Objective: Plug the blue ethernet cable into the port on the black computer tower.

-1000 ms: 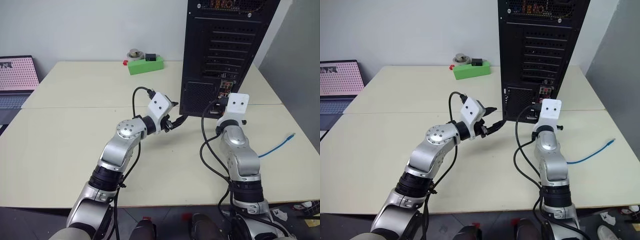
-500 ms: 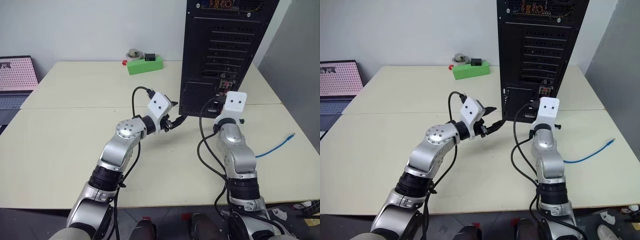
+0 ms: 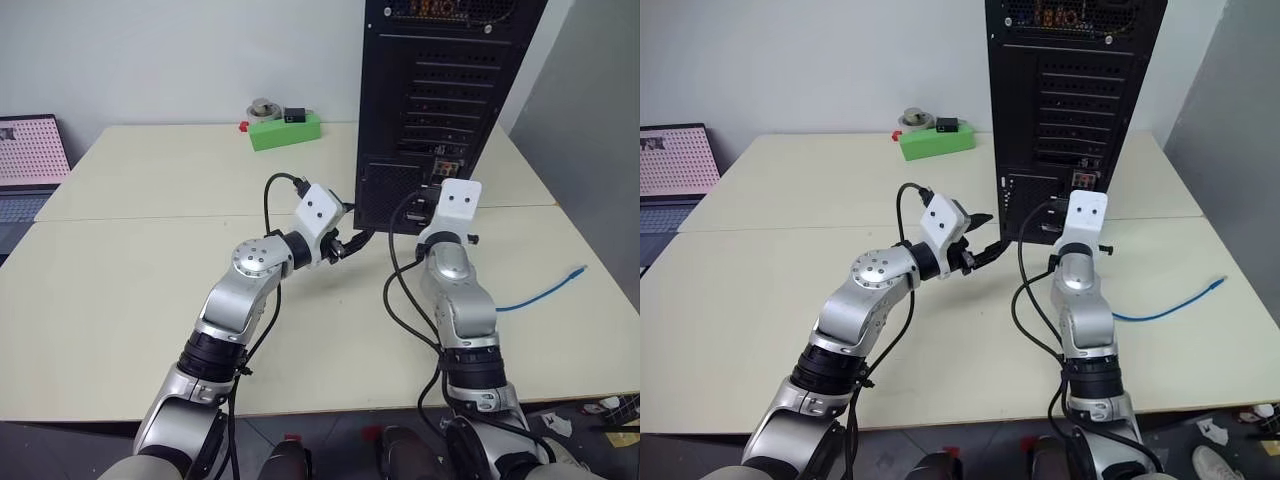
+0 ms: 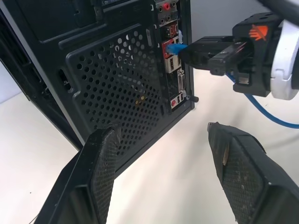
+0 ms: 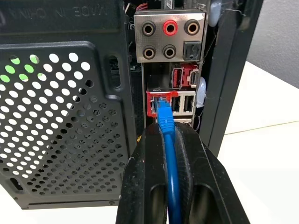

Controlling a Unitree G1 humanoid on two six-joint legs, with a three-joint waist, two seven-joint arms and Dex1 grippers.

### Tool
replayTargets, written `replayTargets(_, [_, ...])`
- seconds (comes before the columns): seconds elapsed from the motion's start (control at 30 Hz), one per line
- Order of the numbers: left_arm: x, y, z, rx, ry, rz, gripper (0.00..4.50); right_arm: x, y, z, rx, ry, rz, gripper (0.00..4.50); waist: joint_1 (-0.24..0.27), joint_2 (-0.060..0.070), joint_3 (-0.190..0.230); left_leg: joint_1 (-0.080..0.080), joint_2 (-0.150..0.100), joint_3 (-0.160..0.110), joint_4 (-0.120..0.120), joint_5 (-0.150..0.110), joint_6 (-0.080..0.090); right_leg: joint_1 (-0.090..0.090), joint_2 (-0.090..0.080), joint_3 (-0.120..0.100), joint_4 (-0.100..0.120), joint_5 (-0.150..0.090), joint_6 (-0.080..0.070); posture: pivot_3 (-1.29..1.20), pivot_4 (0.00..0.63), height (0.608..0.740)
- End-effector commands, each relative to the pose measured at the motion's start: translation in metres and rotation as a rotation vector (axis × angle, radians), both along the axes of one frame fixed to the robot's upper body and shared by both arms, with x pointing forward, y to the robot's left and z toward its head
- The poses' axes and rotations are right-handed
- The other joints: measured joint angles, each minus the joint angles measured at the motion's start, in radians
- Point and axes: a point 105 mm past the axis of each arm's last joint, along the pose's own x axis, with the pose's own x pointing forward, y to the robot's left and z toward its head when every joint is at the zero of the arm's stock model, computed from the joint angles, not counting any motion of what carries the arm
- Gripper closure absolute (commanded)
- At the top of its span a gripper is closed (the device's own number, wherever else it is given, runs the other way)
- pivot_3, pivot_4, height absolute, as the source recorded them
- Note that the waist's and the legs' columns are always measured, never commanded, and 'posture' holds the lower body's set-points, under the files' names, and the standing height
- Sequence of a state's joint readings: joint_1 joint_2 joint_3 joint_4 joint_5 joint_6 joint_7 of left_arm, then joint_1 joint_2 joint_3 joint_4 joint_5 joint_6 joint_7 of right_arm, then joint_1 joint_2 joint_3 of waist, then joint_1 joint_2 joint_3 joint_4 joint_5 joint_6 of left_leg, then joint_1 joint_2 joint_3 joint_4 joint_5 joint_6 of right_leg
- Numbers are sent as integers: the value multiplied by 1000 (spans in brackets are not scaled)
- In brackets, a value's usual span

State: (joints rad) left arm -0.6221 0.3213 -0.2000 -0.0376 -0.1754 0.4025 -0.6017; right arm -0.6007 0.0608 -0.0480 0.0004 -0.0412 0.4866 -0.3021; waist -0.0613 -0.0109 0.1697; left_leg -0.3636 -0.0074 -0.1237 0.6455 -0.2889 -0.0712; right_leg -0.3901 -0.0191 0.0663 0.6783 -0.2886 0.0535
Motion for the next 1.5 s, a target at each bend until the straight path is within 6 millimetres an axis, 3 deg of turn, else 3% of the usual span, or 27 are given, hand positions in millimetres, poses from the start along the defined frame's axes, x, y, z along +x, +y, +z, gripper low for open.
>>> replayTargets(0.03, [-1, 1, 15, -16, -61, 1, 1322, 2, 6, 21, -1, -77, 21, 4500, -1, 0, 0, 0, 0, 0, 0, 0, 0, 0, 0, 0, 0, 0, 0, 0, 150, 740])
replayTargets(0.3, [-1, 2, 13, -13, -58, 6, 1322, 1, 8, 14, 26, -53, 59, 4500, -5, 0, 0, 0, 0, 0, 0, 0, 0, 0, 0, 1, 0, 0, 0, 0, 150, 740])
replayTargets(0.33, [-1, 3, 13, -12, -58, 7, 1304, 1, 7, 12, 28, -49, 57, 3822, -5, 0, 0, 0, 0, 0, 0, 0, 0, 0, 0, 1, 0, 0, 0, 0, 150, 740])
replayTargets(0.37, [0, 3, 12, -12, -57, 8, 1304, 0, 7, 11, 30, -46, 56, 3770, -6, 0, 0, 0, 0, 0, 0, 0, 0, 0, 0, 1, 0, 0, 0, 0, 150, 740])
replayTargets(0.63, [5, 12, 9, 0, -53, 47, 1304, -10, -7, 4, 6, -27, 35, 1852, 0, 1, 0, -2, 0, 0, -2, 0, 0, -1, 0, 0, -3, 0, 0, 0, 150, 740])
replayTargets(0.93, [12, 32, 0, 38, 9, 116, 1304, -55, -18, 22, -56, -85, 127, 37, 4, 1, 0, -19, -1, 0, 0, 3, -4, -18, -2, 1, 0, 0, 0, 0, 150, 740])
replayTargets(1.17, [14, 45, 2, 55, 19, 123, 1304, -77, -40, 37, -120, -105, 286, 37, 6, 1, 0, -18, -1, -1, 0, 2, -2, -18, -1, -1, 1, 0, 0, 0, 150, 740])
replayTargets(1.33, [11, 56, 7, 58, 9, 105, 1304, -103, -58, 31, -178, -57, 474, 37, 11, 0, 1, -18, -1, -2, 0, 2, -1, -17, -1, -2, -1, 0, 0, 0, 150, 740])
replayTargets(1.5, [10, 64, 10, 76, -3, 90, 1304, -115, -72, 29, -200, -18, 532, 37, 11, 0, 1, -17, -1, 0, 0, 2, -1, -16, -1, -1, 0, 0, 0, 0, 150, 740])
